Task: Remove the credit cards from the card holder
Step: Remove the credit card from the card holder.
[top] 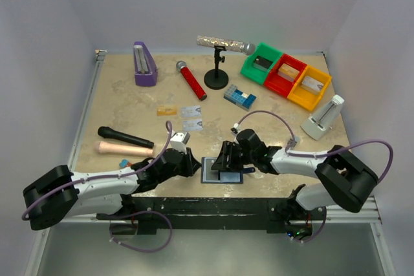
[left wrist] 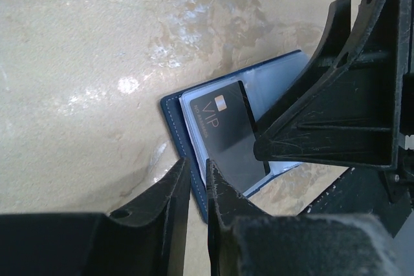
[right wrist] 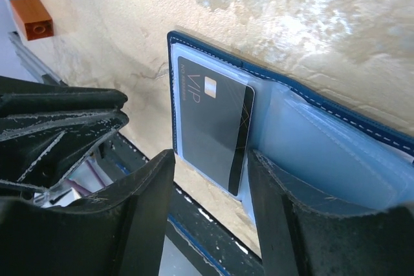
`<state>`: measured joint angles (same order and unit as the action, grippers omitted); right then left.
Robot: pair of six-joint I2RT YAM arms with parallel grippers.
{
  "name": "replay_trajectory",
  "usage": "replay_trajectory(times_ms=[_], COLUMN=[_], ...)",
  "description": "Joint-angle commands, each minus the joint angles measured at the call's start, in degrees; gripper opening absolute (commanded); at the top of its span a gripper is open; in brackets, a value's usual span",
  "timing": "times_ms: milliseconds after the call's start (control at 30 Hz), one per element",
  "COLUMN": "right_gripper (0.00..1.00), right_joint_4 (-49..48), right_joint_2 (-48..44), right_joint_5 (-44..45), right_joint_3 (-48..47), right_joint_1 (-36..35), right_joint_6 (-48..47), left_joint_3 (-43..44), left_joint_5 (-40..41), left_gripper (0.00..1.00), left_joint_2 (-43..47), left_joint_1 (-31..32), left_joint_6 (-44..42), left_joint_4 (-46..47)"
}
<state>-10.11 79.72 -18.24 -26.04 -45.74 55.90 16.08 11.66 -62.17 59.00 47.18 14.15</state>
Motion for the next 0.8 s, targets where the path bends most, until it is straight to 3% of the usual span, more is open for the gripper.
replay_trajectory(times_ms=[0, 267, 567, 767], right_gripper=[0.55, 0.54, 0.51, 0.51], right_joint_4=[6.6, 8.5, -3.0, -5.5], right_joint_2=[-4.3, -11.6, -3.9, 0.0], right_joint_5=[5.0, 4.4, -1.4, -1.5], right_joint_3=[-0.6, -1.5, 1.6, 2.5], right_joint_1=[0.1, -0.8, -0.8, -0.8], right_joint_6=[-2.0, -4.7, -0.9, -0.1], left_joint_3=[2.5, 2.2, 1.3, 0.2], left_joint_5=[-2.6, -2.7, -6.1, -6.7], left_gripper=[0.20, 0.20, 0.19, 0.19], left_joint_2=[-2.3, -3.0, -6.8, -9.1], left_joint_1=[0.1, 0.1, 0.1, 0.1], left_joint_6=[-1.1, -0.3, 1.9, 2.9], left_joint_4=[6.0, 7.2, 12.6, 14.9])
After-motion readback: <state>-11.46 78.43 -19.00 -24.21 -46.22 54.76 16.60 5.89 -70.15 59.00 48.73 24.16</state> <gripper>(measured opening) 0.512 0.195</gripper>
